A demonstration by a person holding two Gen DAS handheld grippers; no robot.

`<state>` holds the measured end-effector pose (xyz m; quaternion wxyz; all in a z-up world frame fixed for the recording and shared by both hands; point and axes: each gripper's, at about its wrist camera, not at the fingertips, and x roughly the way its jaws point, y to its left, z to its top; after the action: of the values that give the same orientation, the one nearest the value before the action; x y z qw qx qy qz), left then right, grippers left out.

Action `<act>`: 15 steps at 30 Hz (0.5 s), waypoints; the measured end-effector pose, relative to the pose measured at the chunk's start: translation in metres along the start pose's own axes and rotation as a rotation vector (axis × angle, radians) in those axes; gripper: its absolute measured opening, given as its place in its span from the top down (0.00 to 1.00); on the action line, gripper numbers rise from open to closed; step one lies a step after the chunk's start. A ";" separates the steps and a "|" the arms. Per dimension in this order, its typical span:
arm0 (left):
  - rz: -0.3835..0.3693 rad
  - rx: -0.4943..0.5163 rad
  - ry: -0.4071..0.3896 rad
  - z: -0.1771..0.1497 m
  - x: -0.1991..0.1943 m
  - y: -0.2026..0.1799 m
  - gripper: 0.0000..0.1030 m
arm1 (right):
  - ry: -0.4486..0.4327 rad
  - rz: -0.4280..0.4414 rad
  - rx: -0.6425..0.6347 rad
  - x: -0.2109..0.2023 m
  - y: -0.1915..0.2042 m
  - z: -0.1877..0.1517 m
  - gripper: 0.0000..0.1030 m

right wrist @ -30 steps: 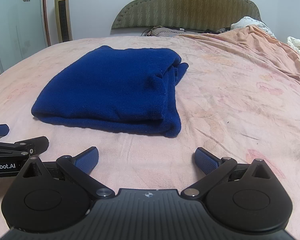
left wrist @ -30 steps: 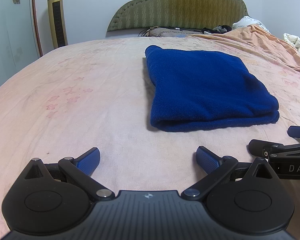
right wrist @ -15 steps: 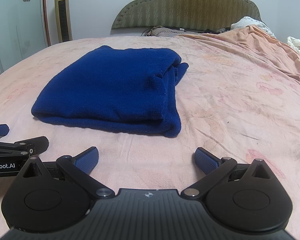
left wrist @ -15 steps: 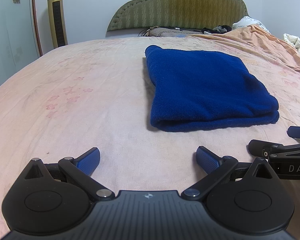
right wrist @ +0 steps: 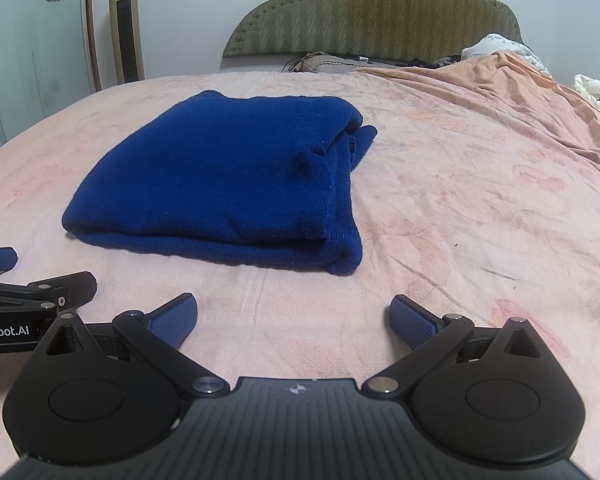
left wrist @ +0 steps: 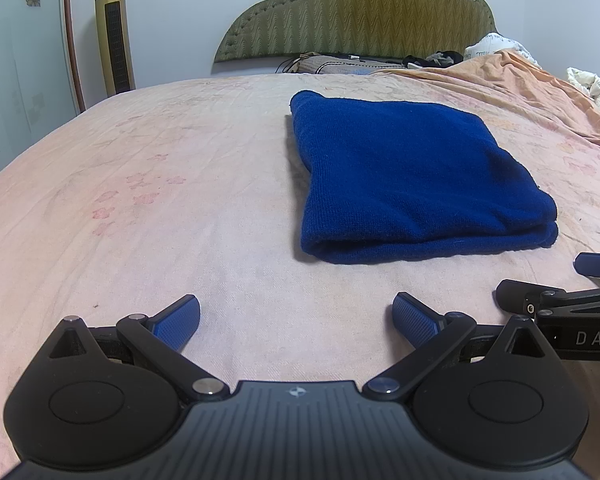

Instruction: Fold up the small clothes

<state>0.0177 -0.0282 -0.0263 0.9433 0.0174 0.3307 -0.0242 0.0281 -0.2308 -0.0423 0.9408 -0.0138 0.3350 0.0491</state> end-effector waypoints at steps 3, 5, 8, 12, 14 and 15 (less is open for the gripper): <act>0.000 0.000 0.000 0.000 0.000 0.000 0.00 | 0.000 -0.001 -0.001 0.000 0.000 0.000 0.00; 0.000 0.000 0.000 0.000 0.000 0.000 0.00 | 0.000 -0.001 -0.002 0.000 0.000 0.000 0.00; 0.000 0.000 0.000 0.000 0.000 0.000 0.00 | 0.000 -0.002 -0.003 0.000 0.000 0.000 0.00; 0.000 0.005 0.003 0.000 -0.001 0.000 0.00 | -0.008 0.001 0.008 -0.003 0.000 0.000 0.00; 0.010 0.009 0.004 0.000 -0.004 0.000 0.00 | -0.023 0.001 0.034 -0.009 -0.002 0.001 0.00; 0.019 0.012 0.004 0.000 -0.005 -0.001 0.00 | -0.026 0.013 0.051 -0.012 -0.003 0.001 0.00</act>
<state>0.0137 -0.0292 -0.0233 0.9427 0.0260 0.3322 -0.0172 0.0200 -0.2349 -0.0335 0.9448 0.0129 0.3239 0.0470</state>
